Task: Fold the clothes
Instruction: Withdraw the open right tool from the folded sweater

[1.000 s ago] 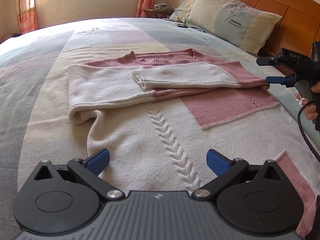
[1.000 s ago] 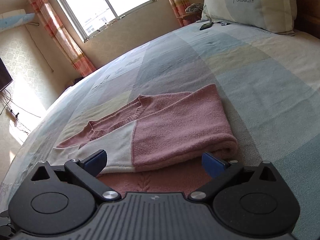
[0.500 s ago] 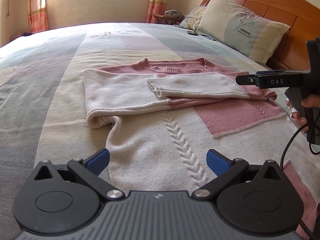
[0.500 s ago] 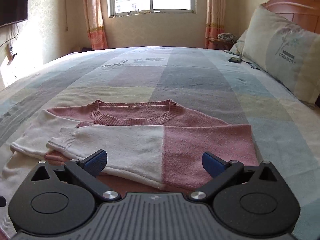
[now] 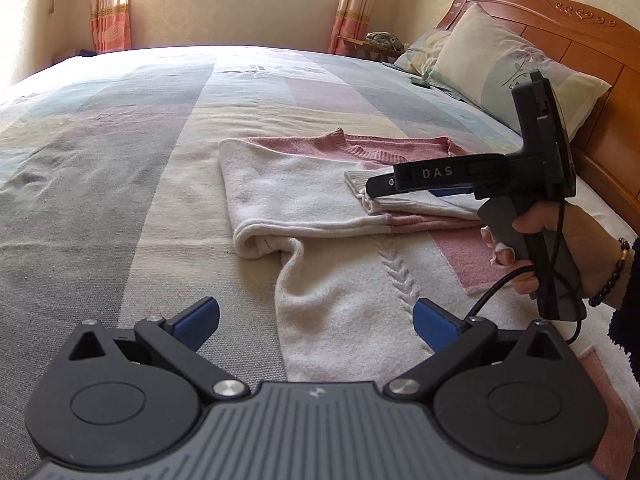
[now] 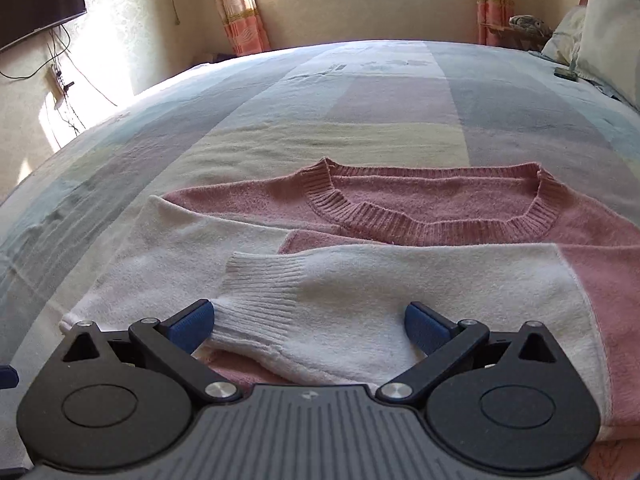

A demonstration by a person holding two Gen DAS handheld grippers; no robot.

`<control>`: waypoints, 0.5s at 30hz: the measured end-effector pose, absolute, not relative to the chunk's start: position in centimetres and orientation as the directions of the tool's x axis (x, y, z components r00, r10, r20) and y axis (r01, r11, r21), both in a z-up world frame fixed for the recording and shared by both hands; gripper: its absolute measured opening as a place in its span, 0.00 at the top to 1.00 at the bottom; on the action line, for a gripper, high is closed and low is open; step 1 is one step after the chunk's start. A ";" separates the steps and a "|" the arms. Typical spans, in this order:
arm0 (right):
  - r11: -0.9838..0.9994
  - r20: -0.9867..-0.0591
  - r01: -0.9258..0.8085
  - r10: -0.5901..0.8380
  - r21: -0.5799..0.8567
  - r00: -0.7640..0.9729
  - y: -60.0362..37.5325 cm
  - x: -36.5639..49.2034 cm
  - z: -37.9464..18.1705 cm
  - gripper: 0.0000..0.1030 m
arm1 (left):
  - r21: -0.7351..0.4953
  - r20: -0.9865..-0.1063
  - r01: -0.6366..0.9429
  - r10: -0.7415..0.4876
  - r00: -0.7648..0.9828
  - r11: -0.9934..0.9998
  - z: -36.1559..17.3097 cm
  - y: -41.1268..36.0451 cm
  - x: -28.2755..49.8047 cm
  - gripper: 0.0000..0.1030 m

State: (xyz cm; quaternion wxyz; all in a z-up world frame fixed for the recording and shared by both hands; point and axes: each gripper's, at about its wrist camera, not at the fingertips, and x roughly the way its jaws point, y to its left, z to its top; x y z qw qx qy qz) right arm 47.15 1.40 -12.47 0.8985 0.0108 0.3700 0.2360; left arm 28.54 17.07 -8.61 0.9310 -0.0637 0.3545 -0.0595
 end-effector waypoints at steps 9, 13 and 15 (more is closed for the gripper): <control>0.921 -0.538 -0.265 0.383 0.286 0.751 -8.2 44.5 -8.5 0.00 | -0.176 -0.634 0.136 -0.218 0.742 0.975 -8.4 15.6 28.3 0.01; 0.932 -0.571 -0.091 0.290 0.350 0.768 -15.0 44.5 -10.5 0.00 | -0.172 -0.642 0.147 -0.224 0.733 0.974 -8.7 14.9 28.6 0.01; 0.916 -0.619 -0.037 0.299 0.400 0.726 -17.6 44.8 -12.0 0.00 | -0.172 -0.644 0.150 -0.227 0.731 0.974 -8.8 14.7 28.8 0.01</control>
